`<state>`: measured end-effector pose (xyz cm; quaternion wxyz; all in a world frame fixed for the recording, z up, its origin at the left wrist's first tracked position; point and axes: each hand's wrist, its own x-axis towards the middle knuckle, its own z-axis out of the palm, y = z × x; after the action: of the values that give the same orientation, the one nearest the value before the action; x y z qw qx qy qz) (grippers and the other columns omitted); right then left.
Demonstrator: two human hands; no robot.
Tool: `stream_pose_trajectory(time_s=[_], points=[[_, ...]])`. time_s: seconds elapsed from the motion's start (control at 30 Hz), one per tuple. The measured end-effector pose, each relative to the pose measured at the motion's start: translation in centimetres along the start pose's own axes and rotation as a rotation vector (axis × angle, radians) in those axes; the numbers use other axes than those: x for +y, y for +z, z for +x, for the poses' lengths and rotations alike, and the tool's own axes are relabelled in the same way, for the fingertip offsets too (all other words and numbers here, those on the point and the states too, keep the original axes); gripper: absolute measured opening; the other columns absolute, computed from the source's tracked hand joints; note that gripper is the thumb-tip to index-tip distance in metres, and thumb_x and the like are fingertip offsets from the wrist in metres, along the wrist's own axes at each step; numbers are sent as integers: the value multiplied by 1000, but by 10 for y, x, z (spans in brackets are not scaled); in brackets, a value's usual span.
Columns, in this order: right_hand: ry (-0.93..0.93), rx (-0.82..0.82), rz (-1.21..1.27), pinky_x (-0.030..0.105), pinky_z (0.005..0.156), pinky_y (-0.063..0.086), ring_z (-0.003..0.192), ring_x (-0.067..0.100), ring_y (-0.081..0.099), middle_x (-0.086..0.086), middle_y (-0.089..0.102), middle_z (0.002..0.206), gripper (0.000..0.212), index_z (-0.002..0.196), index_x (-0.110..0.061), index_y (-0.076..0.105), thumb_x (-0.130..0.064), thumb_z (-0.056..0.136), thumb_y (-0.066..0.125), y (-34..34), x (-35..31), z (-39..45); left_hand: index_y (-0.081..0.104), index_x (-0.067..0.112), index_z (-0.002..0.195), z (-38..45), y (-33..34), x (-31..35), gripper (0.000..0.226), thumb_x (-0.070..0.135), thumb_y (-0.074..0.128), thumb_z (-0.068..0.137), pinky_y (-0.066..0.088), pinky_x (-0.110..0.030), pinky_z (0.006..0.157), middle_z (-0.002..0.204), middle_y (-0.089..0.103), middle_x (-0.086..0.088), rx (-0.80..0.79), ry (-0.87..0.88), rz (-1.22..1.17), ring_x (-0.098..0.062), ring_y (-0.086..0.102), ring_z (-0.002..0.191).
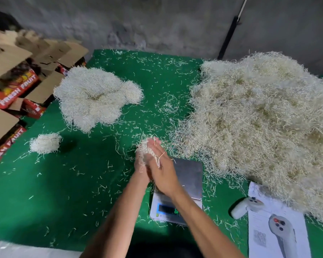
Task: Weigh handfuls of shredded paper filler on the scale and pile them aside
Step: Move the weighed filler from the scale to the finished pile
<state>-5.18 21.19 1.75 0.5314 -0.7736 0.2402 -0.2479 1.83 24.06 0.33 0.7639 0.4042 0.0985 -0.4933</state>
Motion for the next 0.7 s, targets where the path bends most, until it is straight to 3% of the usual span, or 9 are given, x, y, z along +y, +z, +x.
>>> stream_pose_trajectory(time_s=[0.1,0.23,0.3,0.37,0.4,0.5,0.57,0.63,0.7], points=[[126,60,-22,40,126,21,150,4,28,-15,34,163,57,156,-35,39,-54,104,49,-24,-5,38,59,5,132,-2,11,0,44,34,40,106,49,-40,99,129,62,-24,26,-28,79,-32,64,116],[-389,-43,-242,47,125,22,151,23,33,-2,41,161,39,142,-20,61,-25,104,57,-16,9,26,64,7,127,5,-1,32,61,50,28,104,46,-45,108,130,64,-19,80,14,68,-33,63,120],[-496,-64,-267,50,124,27,151,20,34,-6,40,162,42,146,-27,56,-33,105,54,-4,7,28,59,21,126,-2,7,33,40,46,33,108,38,-45,116,123,67,-1,14,21,139,-26,66,115],[-251,-27,-263,52,123,29,150,6,31,-13,36,162,50,152,-33,47,-48,104,48,-13,-4,55,64,16,120,-6,19,27,40,46,44,102,43,-43,110,111,70,-4,-49,-15,109,-23,69,103],[-179,6,-302,52,125,24,151,5,28,-12,35,163,51,151,-33,46,-51,103,46,-21,-9,65,63,9,128,-7,23,29,53,50,44,101,44,-43,110,121,68,-10,-89,-52,72,-26,67,112],[-258,29,-300,39,129,7,156,10,18,-9,29,167,47,150,-35,47,-47,104,49,-19,5,50,54,2,138,0,26,64,92,77,52,84,40,-52,113,135,61,-25,-63,-109,-74,-41,61,123],[-235,-26,-274,25,126,15,154,9,22,-8,27,166,48,153,-38,40,-48,106,45,-9,19,32,48,1,142,12,17,78,114,84,66,66,36,-55,115,138,57,-28,23,-139,-133,-44,57,127],[-89,-110,-389,35,118,36,137,15,47,2,47,150,48,149,-28,43,-51,107,39,-8,37,41,52,2,138,13,14,75,98,78,63,77,41,-49,112,134,60,-27,31,-243,-128,-40,59,123],[77,-263,-492,50,95,55,102,23,66,6,65,118,48,140,-17,43,-51,107,40,-9,46,55,57,11,131,21,6,66,64,63,54,94,48,-41,101,121,65,-19,139,-187,65,-30,63,112]])
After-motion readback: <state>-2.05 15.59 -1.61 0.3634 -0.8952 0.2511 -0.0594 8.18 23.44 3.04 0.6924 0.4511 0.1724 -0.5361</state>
